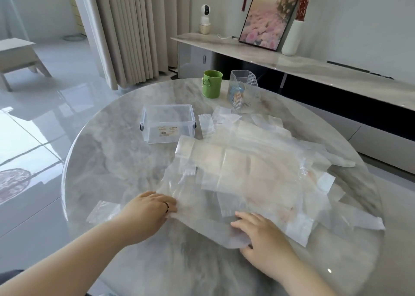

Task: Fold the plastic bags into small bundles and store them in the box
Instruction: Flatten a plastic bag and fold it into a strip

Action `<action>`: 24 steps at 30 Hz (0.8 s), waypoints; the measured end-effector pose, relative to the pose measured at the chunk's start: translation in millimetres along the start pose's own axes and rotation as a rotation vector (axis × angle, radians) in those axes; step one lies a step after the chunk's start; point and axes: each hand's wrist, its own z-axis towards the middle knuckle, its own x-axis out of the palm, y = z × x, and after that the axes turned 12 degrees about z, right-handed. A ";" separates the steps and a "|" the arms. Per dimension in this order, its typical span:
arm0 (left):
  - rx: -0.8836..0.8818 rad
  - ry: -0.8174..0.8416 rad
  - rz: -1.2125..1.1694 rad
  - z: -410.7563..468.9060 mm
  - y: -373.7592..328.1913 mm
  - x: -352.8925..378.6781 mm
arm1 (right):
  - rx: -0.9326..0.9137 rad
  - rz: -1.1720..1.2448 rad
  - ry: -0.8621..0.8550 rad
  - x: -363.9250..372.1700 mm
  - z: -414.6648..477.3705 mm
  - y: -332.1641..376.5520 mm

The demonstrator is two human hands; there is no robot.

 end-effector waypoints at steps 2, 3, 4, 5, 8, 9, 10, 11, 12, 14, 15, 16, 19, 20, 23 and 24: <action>-0.028 0.100 -0.134 -6.9 -2.0 -9.7 | 0.039 0.011 0.003 -3.4 -3.2 0.0; -0.020 0.032 -0.127 -7.7 -2.3 -9.2 | 0.062 0.010 0.017 -5.8 -7.0 0.2; -0.006 0.071 -0.139 -11.8 -3.0 -4.7 | 0.078 0.015 0.046 -7.3 -11.3 -0.7; -0.020 0.210 -0.185 -16.7 -4.4 -7.1 | 0.089 0.034 0.083 -8.1 -16.4 -1.9; -0.087 0.514 -0.393 -31.3 0.3 -22.1 | 0.147 0.179 0.196 -15.2 -32.7 -2.5; -0.105 0.571 -0.504 -33.9 6.5 -24.9 | 0.186 0.236 0.211 -19.0 -35.3 -1.5; -0.115 0.608 -0.599 -35.2 12.2 -28.3 | 0.224 0.296 0.218 -22.3 -36.4 -2.1; -0.131 0.622 -0.666 -35.5 17.9 -27.9 | 0.249 0.361 0.216 -24.9 -36.7 -2.2; -0.164 0.616 -0.725 -34.9 22.0 -28.3 | 0.263 0.427 0.193 -27.1 -34.9 -2.9; -0.256 0.576 -0.833 -32.0 26.1 -25.0 | 0.282 0.539 0.100 -28.3 -28.2 -4.9; -0.290 0.546 -0.879 -29.1 27.3 -23.1 | 0.292 0.578 0.047 -26.8 -23.6 -5.9; -0.322 0.508 -0.922 -25.6 27.4 -22.5 | 0.300 0.613 -0.014 -24.3 -18.9 -6.7; -0.438 0.342 -0.992 -14.8 28.1 -19.8 | 0.324 0.686 -0.197 -14.0 -4.4 -10.5; -0.472 0.312 -1.005 -12.2 27.4 -19.8 | 0.333 0.679 -0.233 -11.2 0.1 -11.7; -0.519 0.304 -1.045 -5.3 25.0 -20.0 | 0.360 0.640 -0.344 -5.6 12.2 -18.1; -0.527 0.311 -1.058 -1.7 24.3 -20.8 | 0.383 0.615 -0.377 -4.3 15.9 -20.2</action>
